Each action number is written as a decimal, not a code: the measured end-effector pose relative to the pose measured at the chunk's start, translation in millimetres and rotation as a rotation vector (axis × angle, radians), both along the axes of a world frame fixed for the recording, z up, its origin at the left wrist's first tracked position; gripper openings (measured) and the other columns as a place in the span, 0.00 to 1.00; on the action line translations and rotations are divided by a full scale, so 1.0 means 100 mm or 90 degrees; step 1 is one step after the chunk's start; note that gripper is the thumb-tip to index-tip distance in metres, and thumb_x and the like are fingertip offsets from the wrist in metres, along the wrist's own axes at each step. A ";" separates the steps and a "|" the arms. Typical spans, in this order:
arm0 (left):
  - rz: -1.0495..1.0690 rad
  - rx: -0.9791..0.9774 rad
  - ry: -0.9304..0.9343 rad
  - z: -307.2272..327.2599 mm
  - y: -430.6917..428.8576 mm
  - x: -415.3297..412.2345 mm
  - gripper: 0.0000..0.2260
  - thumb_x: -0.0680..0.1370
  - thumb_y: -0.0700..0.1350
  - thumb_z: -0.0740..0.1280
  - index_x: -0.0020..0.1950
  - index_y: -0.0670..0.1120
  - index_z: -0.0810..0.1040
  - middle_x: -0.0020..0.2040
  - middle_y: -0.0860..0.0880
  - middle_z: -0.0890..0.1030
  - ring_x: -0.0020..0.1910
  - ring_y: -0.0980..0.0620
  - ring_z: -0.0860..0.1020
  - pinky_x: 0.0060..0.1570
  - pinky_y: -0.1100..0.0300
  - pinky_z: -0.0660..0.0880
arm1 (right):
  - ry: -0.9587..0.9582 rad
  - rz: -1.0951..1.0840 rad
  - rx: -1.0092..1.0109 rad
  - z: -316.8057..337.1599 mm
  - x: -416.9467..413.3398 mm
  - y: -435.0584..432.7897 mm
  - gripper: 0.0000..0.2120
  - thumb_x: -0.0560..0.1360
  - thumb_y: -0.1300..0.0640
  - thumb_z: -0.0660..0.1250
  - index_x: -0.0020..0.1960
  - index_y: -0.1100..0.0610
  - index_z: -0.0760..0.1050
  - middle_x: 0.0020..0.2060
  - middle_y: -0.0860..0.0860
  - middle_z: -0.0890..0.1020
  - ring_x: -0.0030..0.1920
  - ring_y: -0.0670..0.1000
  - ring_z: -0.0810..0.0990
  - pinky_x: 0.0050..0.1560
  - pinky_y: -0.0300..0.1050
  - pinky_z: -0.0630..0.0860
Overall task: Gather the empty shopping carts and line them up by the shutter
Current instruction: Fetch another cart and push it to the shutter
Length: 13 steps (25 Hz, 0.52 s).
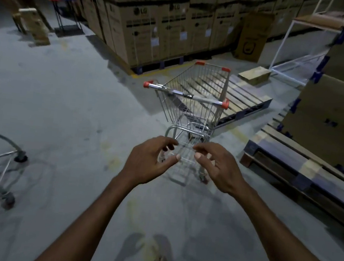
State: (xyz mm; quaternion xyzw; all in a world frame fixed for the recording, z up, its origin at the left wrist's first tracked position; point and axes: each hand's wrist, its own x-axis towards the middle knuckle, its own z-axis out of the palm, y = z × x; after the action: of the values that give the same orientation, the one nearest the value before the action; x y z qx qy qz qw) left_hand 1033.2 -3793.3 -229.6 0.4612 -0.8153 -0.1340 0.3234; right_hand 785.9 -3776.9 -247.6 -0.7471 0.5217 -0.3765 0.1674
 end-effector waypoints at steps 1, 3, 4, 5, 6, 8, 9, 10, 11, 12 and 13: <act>-0.013 -0.009 -0.017 0.04 -0.29 -0.01 0.15 0.79 0.62 0.68 0.62 0.58 0.77 0.53 0.60 0.81 0.51 0.61 0.79 0.47 0.54 0.78 | 0.015 -0.012 -0.006 0.03 -0.01 -0.26 0.16 0.82 0.40 0.60 0.61 0.47 0.79 0.51 0.40 0.81 0.52 0.40 0.77 0.49 0.46 0.75; -0.035 -0.021 -0.032 0.09 -0.83 -0.04 0.16 0.79 0.62 0.67 0.63 0.58 0.77 0.55 0.59 0.81 0.52 0.60 0.78 0.48 0.54 0.78 | 0.021 -0.031 -0.001 0.08 -0.03 -0.73 0.15 0.82 0.40 0.60 0.62 0.45 0.78 0.52 0.40 0.80 0.53 0.40 0.77 0.50 0.48 0.76; -0.041 -0.021 -0.038 0.09 -1.07 -0.06 0.16 0.79 0.63 0.67 0.63 0.57 0.77 0.56 0.59 0.81 0.52 0.60 0.78 0.48 0.55 0.78 | 0.021 -0.043 0.000 0.10 -0.04 -0.92 0.15 0.82 0.40 0.60 0.62 0.45 0.78 0.52 0.40 0.80 0.53 0.40 0.77 0.51 0.49 0.77; -0.038 -0.018 -0.046 0.09 -1.32 -0.09 0.16 0.79 0.63 0.66 0.63 0.57 0.77 0.56 0.59 0.81 0.53 0.60 0.77 0.49 0.56 0.77 | 0.024 -0.057 -0.003 0.11 -0.06 -1.15 0.15 0.82 0.40 0.60 0.62 0.46 0.77 0.52 0.40 0.80 0.53 0.41 0.77 0.51 0.50 0.76; -0.032 -0.023 -0.055 0.07 -1.54 -0.12 0.17 0.79 0.63 0.66 0.64 0.57 0.77 0.57 0.59 0.80 0.54 0.60 0.77 0.49 0.57 0.77 | 0.030 -0.064 -0.006 0.12 -0.07 -1.35 0.15 0.82 0.40 0.60 0.62 0.46 0.77 0.53 0.41 0.80 0.54 0.42 0.76 0.52 0.50 0.76; -0.023 -0.042 -0.075 0.00 -1.98 -0.19 0.17 0.79 0.62 0.66 0.65 0.56 0.77 0.58 0.59 0.80 0.55 0.58 0.76 0.52 0.57 0.75 | 0.058 -0.072 -0.010 0.11 -0.08 -1.74 0.15 0.82 0.41 0.61 0.63 0.46 0.77 0.56 0.42 0.79 0.56 0.44 0.75 0.55 0.51 0.75; -0.017 -0.050 -0.088 -0.04 -2.19 -0.24 0.18 0.79 0.61 0.67 0.66 0.55 0.77 0.60 0.58 0.79 0.57 0.56 0.76 0.53 0.57 0.73 | 0.080 -0.077 -0.018 0.10 -0.10 -1.94 0.16 0.81 0.41 0.62 0.64 0.46 0.76 0.58 0.42 0.79 0.58 0.45 0.75 0.57 0.52 0.74; -0.006 -0.055 -0.101 -0.08 -2.42 -0.28 0.19 0.78 0.61 0.67 0.67 0.55 0.76 0.61 0.57 0.78 0.59 0.55 0.75 0.54 0.56 0.71 | 0.105 -0.082 -0.028 0.07 -0.13 -2.18 0.16 0.81 0.41 0.63 0.65 0.46 0.75 0.60 0.43 0.78 0.60 0.46 0.74 0.58 0.52 0.73; 0.007 -0.060 -0.117 -0.13 -2.63 -0.31 0.20 0.78 0.61 0.67 0.68 0.56 0.75 0.63 0.56 0.78 0.61 0.54 0.74 0.56 0.55 0.69 | 0.127 -0.084 -0.037 0.04 -0.15 -2.39 0.17 0.80 0.41 0.64 0.66 0.46 0.74 0.61 0.44 0.77 0.62 0.47 0.73 0.59 0.52 0.73; 0.020 -0.062 -0.131 -0.18 -2.84 -0.34 0.22 0.78 0.62 0.67 0.69 0.56 0.74 0.65 0.56 0.76 0.63 0.54 0.73 0.58 0.54 0.69 | 0.144 -0.085 -0.043 0.00 -0.17 -2.60 0.19 0.79 0.41 0.64 0.67 0.46 0.73 0.63 0.44 0.75 0.63 0.48 0.73 0.60 0.52 0.72; 0.032 -0.060 -0.143 -0.22 -3.05 -0.37 0.23 0.78 0.62 0.67 0.71 0.56 0.73 0.67 0.55 0.75 0.65 0.53 0.72 0.61 0.52 0.69 | 0.158 -0.089 -0.042 -0.03 -0.19 -2.81 0.20 0.79 0.40 0.65 0.68 0.46 0.72 0.64 0.45 0.74 0.63 0.49 0.72 0.60 0.52 0.71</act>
State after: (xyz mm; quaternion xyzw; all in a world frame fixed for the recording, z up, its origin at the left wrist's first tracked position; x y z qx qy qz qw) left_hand 996.4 -4097.9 -251.8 0.4780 -0.8399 -0.0345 0.2546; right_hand 766.6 -4057.5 -250.8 -0.7550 0.5764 -0.3086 0.0505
